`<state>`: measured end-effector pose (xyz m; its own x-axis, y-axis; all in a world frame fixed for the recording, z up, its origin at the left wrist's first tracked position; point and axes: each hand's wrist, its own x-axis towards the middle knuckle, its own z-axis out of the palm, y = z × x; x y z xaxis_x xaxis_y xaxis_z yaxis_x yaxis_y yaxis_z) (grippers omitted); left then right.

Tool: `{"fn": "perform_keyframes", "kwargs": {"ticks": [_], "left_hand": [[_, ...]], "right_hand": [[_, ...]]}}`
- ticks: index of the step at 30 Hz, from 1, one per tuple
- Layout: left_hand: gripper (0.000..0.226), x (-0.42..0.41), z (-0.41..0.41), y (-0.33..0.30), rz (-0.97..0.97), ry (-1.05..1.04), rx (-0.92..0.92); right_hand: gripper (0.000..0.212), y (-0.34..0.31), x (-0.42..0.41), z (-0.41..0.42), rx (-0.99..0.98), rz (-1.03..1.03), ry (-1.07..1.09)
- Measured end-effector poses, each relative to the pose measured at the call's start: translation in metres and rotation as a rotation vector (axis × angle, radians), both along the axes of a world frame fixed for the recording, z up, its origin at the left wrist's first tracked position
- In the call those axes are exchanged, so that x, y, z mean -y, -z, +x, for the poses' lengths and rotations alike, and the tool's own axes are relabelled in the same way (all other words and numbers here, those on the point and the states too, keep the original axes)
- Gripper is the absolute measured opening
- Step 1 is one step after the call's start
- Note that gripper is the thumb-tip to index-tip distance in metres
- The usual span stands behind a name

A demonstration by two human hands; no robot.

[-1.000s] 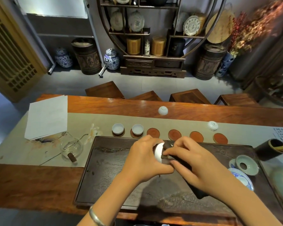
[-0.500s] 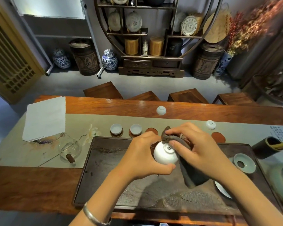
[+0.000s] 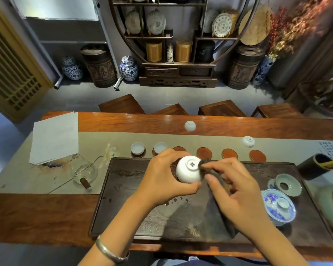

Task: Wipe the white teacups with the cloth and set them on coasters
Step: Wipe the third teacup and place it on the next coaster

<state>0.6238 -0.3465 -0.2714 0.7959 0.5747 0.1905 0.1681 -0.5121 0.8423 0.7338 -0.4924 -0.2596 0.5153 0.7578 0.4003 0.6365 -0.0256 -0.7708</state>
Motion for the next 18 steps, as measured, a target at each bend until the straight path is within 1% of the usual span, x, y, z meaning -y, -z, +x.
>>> {"fn": "perform_keyframes", "kwargs": {"ticks": [2, 4, 8, 11, 14, 16, 18], "left_hand": [[0.053, 0.001, -0.001, -0.005, 0.019, 0.107, -0.013], [0.054, 0.006, 0.001, -0.01, 0.039, 0.19, -0.02], [0.049, 0.012, 0.005, -0.012, 0.06, 0.246, -0.02], [0.051, 0.014, 0.005, -0.009, 0.041, 0.201, -0.031], [0.052, 0.015, 0.005, -0.004, 0.041, 0.084, 0.002], [0.05, 0.014, 0.005, -0.001, 0.025, -0.009, 0.001], [0.051, 0.012, 0.004, 0.0, 0.047, -0.06, -0.022]], "right_hand": [[0.017, -0.003, 0.001, 0.011, -0.092, 0.001, 0.042], [0.018, -0.006, 0.0, 0.019, -0.182, -0.023, 0.009], [0.021, -0.006, -0.002, 0.027, -0.186, -0.117, -0.063], [0.022, -0.005, 0.001, 0.03, -0.123, -0.147, -0.084], [0.024, -0.007, 0.006, 0.028, -0.002, -0.132, -0.063], [0.024, -0.008, 0.009, 0.022, 0.043, -0.115, -0.071], [0.026, -0.008, 0.011, 0.015, 0.078, -0.126, -0.099]]}}
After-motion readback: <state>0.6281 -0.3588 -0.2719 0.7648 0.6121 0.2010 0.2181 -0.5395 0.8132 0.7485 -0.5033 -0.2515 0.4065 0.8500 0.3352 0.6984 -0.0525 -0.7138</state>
